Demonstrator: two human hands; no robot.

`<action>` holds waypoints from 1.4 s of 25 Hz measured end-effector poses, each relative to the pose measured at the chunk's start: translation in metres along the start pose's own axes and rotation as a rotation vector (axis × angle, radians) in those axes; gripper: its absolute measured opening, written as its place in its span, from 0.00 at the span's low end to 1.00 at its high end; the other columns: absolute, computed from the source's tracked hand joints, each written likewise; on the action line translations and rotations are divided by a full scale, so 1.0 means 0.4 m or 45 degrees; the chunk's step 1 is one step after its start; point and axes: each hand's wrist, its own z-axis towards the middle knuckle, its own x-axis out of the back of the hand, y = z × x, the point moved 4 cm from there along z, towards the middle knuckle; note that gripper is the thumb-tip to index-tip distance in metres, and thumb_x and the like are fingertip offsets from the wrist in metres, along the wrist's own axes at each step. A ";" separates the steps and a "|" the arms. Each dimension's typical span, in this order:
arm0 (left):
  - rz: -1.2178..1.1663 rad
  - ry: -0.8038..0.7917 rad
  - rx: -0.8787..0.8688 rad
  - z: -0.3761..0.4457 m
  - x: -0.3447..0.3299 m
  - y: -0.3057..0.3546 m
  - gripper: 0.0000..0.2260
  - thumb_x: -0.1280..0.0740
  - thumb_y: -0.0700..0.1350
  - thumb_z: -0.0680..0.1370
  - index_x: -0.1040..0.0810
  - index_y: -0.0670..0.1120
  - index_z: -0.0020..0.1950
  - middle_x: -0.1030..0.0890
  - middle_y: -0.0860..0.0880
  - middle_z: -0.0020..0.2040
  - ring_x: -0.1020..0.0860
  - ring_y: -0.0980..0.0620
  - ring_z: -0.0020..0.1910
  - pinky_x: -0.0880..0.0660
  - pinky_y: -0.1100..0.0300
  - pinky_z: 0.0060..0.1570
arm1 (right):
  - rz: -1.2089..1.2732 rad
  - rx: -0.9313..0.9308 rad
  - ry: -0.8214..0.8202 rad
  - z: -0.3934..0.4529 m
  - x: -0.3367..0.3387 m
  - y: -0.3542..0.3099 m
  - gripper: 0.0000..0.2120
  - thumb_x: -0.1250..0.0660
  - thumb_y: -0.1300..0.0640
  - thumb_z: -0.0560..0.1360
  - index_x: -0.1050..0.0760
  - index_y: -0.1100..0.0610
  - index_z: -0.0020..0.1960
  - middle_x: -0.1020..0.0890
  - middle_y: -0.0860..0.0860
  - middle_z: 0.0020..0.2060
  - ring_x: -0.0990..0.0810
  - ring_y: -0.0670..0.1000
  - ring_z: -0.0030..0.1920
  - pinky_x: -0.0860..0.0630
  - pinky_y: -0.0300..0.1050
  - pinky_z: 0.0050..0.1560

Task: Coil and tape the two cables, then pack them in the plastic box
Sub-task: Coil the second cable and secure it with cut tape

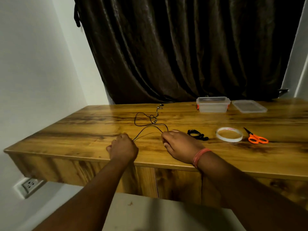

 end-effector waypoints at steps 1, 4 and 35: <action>-0.036 -0.014 -0.066 0.005 -0.008 0.018 0.13 0.37 0.48 0.77 0.27 0.45 0.59 0.23 0.44 0.59 0.25 0.41 0.59 0.32 0.45 0.58 | -0.016 0.002 0.036 0.007 -0.002 -0.003 0.06 0.41 0.54 0.80 0.32 0.52 0.56 0.24 0.49 0.52 0.28 0.51 0.55 0.27 0.47 0.53; -0.205 -0.105 -0.277 0.014 -0.034 0.074 0.04 0.38 0.48 0.79 0.26 0.50 0.51 0.20 0.48 0.50 0.22 0.45 0.50 0.30 0.50 0.52 | -0.193 -0.041 0.250 0.030 0.006 -0.008 0.16 0.38 0.55 0.78 0.32 0.53 0.65 0.26 0.50 0.61 0.30 0.53 0.62 0.30 0.51 0.63; -2.439 -0.581 -0.106 0.007 -0.020 0.191 0.08 0.40 0.34 0.80 0.23 0.36 0.55 0.16 0.39 0.47 0.17 0.44 0.54 0.18 0.59 0.49 | -0.085 -0.065 0.019 0.052 -0.007 0.003 0.13 0.44 0.48 0.82 0.28 0.53 0.61 0.20 0.51 0.52 0.20 0.56 0.48 0.25 0.48 0.43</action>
